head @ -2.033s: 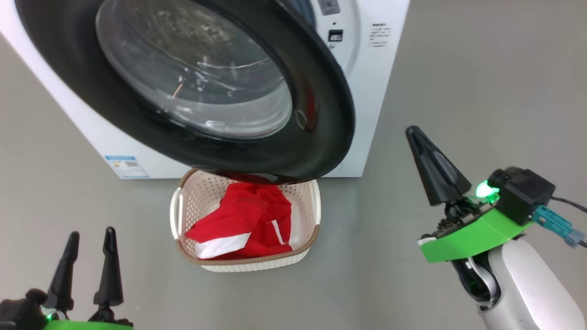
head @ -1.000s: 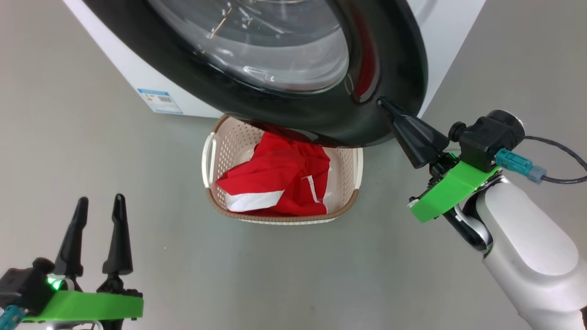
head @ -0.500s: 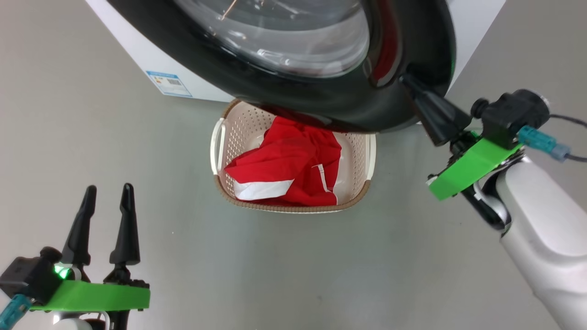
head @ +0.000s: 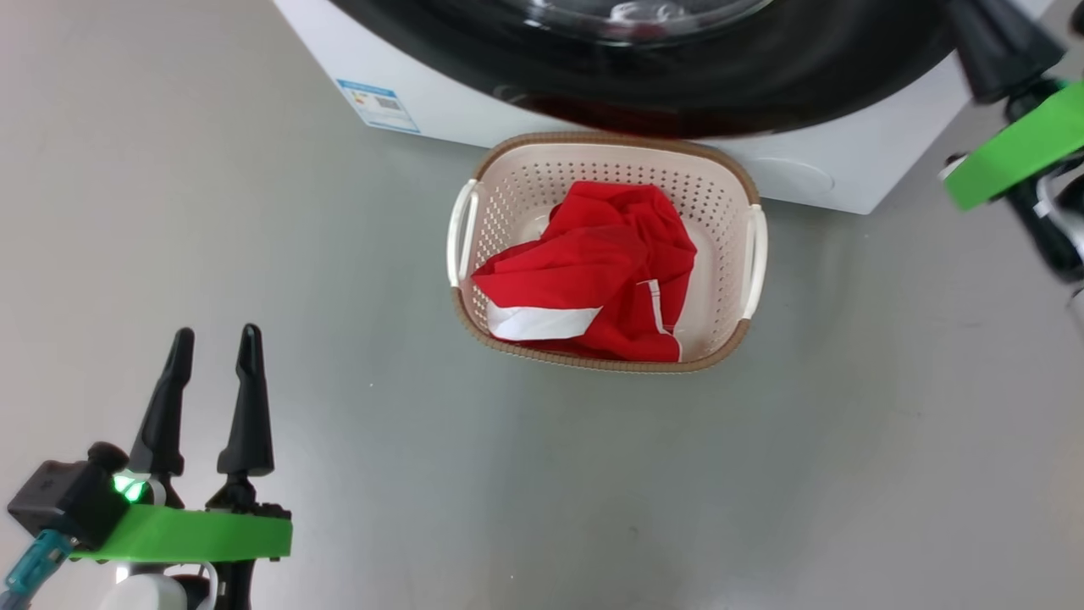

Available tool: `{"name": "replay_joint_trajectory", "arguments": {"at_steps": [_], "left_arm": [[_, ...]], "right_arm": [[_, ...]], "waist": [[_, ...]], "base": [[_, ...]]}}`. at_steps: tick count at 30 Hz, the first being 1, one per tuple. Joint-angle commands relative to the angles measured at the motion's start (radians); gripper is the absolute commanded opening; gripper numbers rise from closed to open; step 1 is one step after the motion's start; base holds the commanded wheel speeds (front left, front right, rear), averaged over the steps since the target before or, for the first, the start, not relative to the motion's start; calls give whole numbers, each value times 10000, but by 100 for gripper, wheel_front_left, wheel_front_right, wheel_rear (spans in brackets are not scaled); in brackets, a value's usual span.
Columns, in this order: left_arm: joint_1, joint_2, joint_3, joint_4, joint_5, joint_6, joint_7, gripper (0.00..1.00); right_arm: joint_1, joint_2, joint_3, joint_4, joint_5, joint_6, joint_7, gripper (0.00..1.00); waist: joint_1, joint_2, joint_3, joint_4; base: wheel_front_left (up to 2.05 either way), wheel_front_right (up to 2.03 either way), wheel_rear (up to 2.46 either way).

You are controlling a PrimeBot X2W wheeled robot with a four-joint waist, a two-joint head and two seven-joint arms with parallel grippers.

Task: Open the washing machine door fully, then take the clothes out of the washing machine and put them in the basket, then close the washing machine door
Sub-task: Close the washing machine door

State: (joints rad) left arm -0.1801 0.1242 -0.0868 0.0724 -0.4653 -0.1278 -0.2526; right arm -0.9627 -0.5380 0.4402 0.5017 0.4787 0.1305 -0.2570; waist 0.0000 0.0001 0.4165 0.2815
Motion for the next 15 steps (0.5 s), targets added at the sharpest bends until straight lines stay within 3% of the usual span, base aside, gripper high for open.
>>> {"name": "replay_joint_trajectory", "arguments": {"at_steps": [1, 15], "left_arm": [[-182, 199, 337, -177, -44, -28, -91, 100], [-118, 157, 367, -130, -16, -29, -91, 100]], "right_arm": [[-203, -175, 28, -6, 98, 2, -48, 0], [-888, 108, -651, 1100, -276, 2, -48, 0]], "waist": [[0, -1, 31, 91], [0, -1, -88, 163]], "base": [[0, 0, 0], [0, 0, 0]]}}
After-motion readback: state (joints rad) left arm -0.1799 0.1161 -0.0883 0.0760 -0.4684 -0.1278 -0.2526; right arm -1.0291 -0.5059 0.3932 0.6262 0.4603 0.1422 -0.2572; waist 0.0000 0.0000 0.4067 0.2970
